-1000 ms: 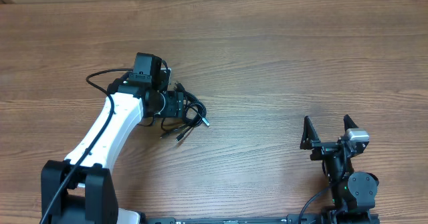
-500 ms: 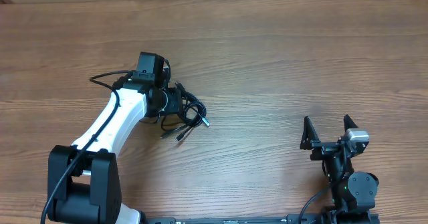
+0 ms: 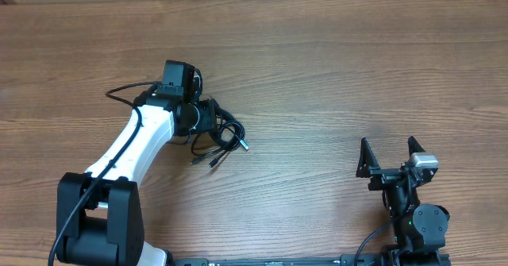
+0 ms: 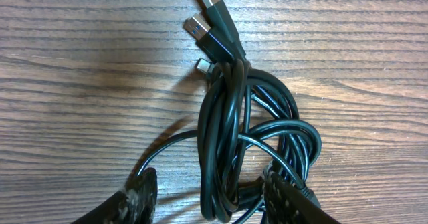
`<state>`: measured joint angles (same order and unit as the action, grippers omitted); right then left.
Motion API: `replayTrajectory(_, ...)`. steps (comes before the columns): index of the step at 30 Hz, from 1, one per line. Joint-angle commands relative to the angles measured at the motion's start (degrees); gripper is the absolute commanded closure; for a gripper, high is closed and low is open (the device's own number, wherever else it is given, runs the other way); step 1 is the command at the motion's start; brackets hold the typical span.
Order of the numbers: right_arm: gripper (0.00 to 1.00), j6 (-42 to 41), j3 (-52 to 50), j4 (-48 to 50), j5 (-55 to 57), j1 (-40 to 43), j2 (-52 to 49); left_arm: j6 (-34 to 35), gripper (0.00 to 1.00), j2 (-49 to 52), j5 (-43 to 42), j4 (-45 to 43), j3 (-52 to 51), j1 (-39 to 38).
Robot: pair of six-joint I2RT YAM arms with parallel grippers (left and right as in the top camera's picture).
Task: Untangle cables
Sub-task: 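Lower the left gripper and close it on the cable bundle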
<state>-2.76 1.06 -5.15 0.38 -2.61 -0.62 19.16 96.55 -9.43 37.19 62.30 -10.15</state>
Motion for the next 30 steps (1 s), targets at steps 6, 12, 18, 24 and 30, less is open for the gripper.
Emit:
replayTrajectory(6, 0.00, 0.2, -0.6, 0.3, 0.0, 0.2, 0.4, 0.6, 0.48, 0.7, 0.6, -0.2, 1.2, -0.4)
replayTrajectory(12, 0.00, 0.2, -0.6, 0.3, 0.0, 0.2, 0.5, 0.6, 0.50, 0.7, 0.6, -0.2, 0.4, -0.4)
replayTrajectory(18, 0.00, 0.2, -0.6, 0.3, 0.0, 0.2, 0.5, 2.8, 0.53, 0.7, 0.4, -2.2, 0.4, -0.4)
replayTrajectory(24, 0.00, 0.2, -0.6, 0.3, 0.0, 0.2, 0.4, 2.8, 0.56, 0.9, 0.5, -2.0, 0.0, -0.4)
replayTrajectory(30, 0.00, 0.2, -0.6, 0.3, 0.0, 0.2, 0.5, 3.8, 0.59, 1.5, 0.6, -2.0, -1.4, -0.4)
